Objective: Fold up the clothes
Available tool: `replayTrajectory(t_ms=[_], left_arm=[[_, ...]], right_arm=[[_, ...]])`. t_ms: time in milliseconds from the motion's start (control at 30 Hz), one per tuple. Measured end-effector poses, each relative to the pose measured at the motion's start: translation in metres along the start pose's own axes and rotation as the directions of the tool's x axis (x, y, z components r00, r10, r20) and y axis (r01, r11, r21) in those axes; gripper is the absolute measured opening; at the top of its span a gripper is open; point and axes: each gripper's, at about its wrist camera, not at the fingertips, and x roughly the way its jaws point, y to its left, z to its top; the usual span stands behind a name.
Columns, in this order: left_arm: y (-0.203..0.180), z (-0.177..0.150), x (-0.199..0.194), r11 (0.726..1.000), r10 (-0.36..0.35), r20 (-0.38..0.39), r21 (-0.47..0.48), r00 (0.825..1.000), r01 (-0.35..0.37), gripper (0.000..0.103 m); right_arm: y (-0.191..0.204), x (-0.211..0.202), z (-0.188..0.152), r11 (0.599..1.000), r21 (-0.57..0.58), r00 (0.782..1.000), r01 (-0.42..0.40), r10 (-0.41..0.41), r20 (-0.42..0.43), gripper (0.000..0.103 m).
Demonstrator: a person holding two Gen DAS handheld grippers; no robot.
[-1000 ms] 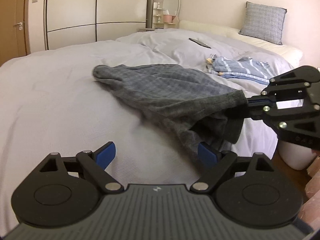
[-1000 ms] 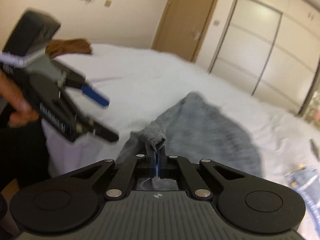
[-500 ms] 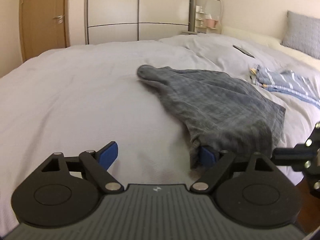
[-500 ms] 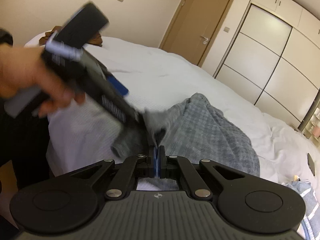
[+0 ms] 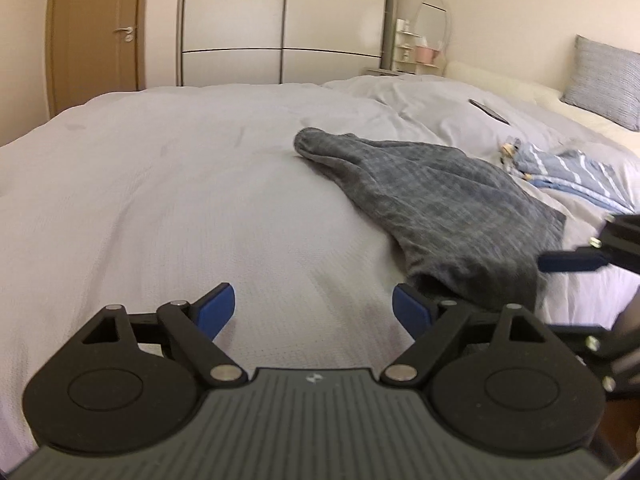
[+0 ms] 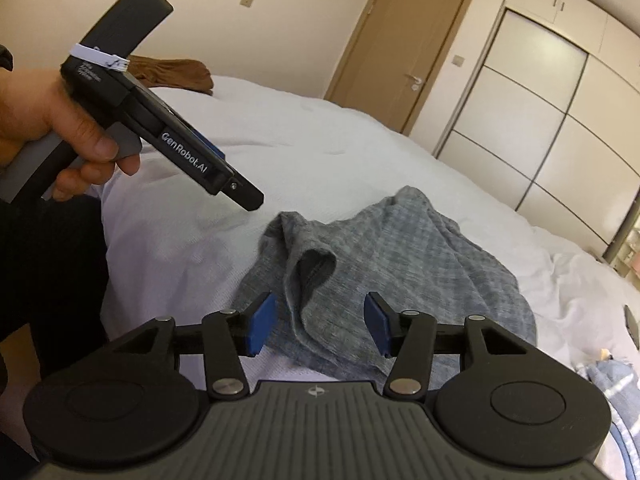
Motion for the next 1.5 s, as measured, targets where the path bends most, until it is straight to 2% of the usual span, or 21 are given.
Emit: replayTrajectory(t_ms=[100,133,167,200,233,267,400,500,567,667,700,767,833,967,1200,1233,1300,1333,1367,1433,1500], left_arm=[[-0.001,-0.003,-0.001,1.000,-0.004,-0.004,0.012,1.000,0.004,0.084],[-0.002,-0.003,-0.002,1.000,-0.001,-0.002,0.017,1.000,0.001,0.084],[-0.001,-0.003,-0.002,1.000,0.002,0.002,0.021,1.000,-0.002,0.084],[0.000,-0.002,-0.004,1.000,0.003,0.005,0.023,1.000,-0.004,0.084],[0.001,-0.002,-0.005,1.000,0.005,0.008,0.024,1.000,-0.005,0.084],[0.002,-0.002,-0.005,1.000,0.005,0.010,0.024,1.000,-0.006,0.084],[0.004,-0.002,-0.005,1.000,0.003,0.010,0.022,1.000,-0.003,0.084],[-0.002,-0.002,-0.006,0.998,-0.007,0.014,0.061,1.000,0.007,0.084],[-0.009,-0.002,-0.009,0.991,-0.019,0.027,0.132,0.999,0.016,0.085],[-0.021,-0.003,-0.013,0.956,-0.037,0.048,0.291,0.998,0.021,0.085],[-0.025,-0.004,-0.014,0.934,-0.044,0.058,0.356,0.997,0.020,0.085],[-0.034,-0.006,-0.016,0.889,-0.058,0.074,0.458,0.996,0.018,0.085],[-0.043,-0.008,-0.017,0.836,-0.074,0.086,0.548,0.994,0.015,0.085],[-0.055,-0.011,-0.018,0.771,-0.088,0.103,0.637,0.991,0.002,0.086],[-0.058,-0.014,-0.018,0.751,-0.096,0.098,0.660,0.991,0.008,0.087],[-0.058,-0.015,-0.018,0.748,-0.097,0.097,0.664,0.991,0.008,0.087],[-0.059,-0.016,-0.018,0.742,-0.099,0.095,0.670,0.991,0.010,0.087],[-0.059,-0.016,-0.018,0.739,-0.099,0.096,0.673,0.990,0.009,0.087],[-0.058,-0.016,-0.019,0.736,-0.099,0.100,0.676,0.990,0.005,0.087],[-0.057,-0.016,-0.019,0.731,-0.103,0.100,0.683,0.990,0.006,0.088],[-0.058,-0.016,-0.019,0.714,-0.112,0.098,0.700,0.989,0.011,0.088]], right_arm=[[-0.006,0.011,0.005,0.998,0.050,0.999,-0.046,0.045,0.011,0.051],[-0.010,0.014,0.007,0.994,0.090,0.998,-0.069,0.069,0.006,0.045],[-0.013,0.018,0.010,0.987,0.129,0.996,-0.091,0.092,0.001,0.028],[-0.014,0.019,0.012,0.986,0.136,0.995,-0.094,0.095,0.000,0.018],[-0.007,0.016,0.014,0.997,0.049,0.998,-0.061,0.061,-0.001,0.002],[0.000,0.013,0.017,0.999,-0.038,1.000,-0.026,0.026,0.002,0.000],[0.030,-0.001,0.012,0.937,-0.349,0.999,0.030,-0.032,0.000,0.000],[0.054,0.005,-0.010,0.877,-0.481,0.998,-0.007,-0.022,-0.056,0.000],[0.064,0.011,-0.021,0.860,-0.510,0.996,-0.028,-0.020,-0.089,0.000],[0.061,0.012,-0.021,0.901,-0.433,0.995,-0.032,-0.010,-0.096,0.000],[0.057,0.010,-0.019,0.921,-0.388,0.996,-0.033,-0.004,-0.093,0.003],[0.047,0.003,-0.015,0.958,-0.286,0.998,-0.018,-0.002,-0.070,0.047],[0.038,-0.001,-0.010,0.981,-0.191,0.999,-0.012,0.004,-0.044,0.053],[0.025,0.001,0.000,0.998,-0.062,1.000,-0.005,0.005,-0.008,0.052],[0.011,0.007,0.009,0.999,0.037,0.999,-0.031,0.030,0.009,0.048],[0.007,0.008,0.008,0.997,0.068,0.999,-0.048,0.048,0.011,0.043],[-0.008,0.015,0.006,0.981,0.171,0.996,-0.091,0.093,-0.006,0.021],[-0.015,0.016,0.006,0.973,0.209,0.995,-0.093,0.098,-0.013,0.000],[-0.019,0.014,0.009,0.976,0.205,0.997,-0.066,0.071,-0.015,0.000],[-0.006,0.002,0.017,0.996,-0.024,0.996,0.085,-0.085,0.011,0.000],[0.012,-0.008,0.017,0.974,-0.192,0.992,0.123,-0.115,0.051,0.000]])
